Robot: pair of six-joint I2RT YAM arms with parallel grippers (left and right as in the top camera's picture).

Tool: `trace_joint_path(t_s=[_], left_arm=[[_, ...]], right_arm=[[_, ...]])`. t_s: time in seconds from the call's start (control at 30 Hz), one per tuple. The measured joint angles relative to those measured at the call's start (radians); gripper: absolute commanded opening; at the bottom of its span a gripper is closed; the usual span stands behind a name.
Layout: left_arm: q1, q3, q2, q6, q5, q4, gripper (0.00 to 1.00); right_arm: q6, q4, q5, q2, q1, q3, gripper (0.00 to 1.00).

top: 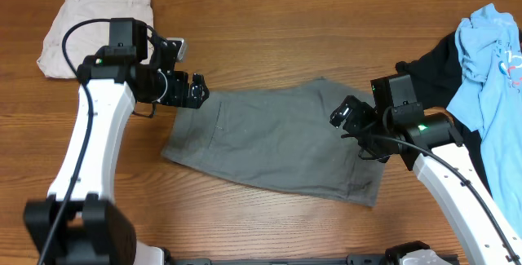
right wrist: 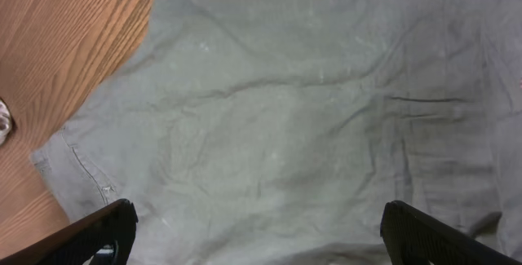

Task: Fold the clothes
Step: 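Reach the left gripper to the trousers' left waistband end, then grasp the trousers' left edge with the left gripper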

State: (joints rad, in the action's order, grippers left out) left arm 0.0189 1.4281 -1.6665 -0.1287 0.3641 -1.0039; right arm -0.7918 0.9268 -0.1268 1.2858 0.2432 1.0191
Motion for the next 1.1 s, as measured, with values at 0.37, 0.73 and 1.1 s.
trace_joint_path(t_s=[0.37, 0.73, 1.1], left_arm=[[0.357, 0.006, -0.166, -0.222, 0.286, -0.1, 1.0], [0.356, 0.007, -0.349, -0.37, 0.358, -0.108, 1.0], [0.343, 0.007, -0.451, -0.391, 0.303, -0.103, 1.0]], right_arm=[[0.0, 0.0, 0.0, 0.0, 0.0, 0.0, 1.0], [0.0, 0.0, 0.0, 0.0, 0.0, 0.0, 1.0], [0.0, 0.0, 0.0, 0.0, 0.0, 0.0, 1.0]])
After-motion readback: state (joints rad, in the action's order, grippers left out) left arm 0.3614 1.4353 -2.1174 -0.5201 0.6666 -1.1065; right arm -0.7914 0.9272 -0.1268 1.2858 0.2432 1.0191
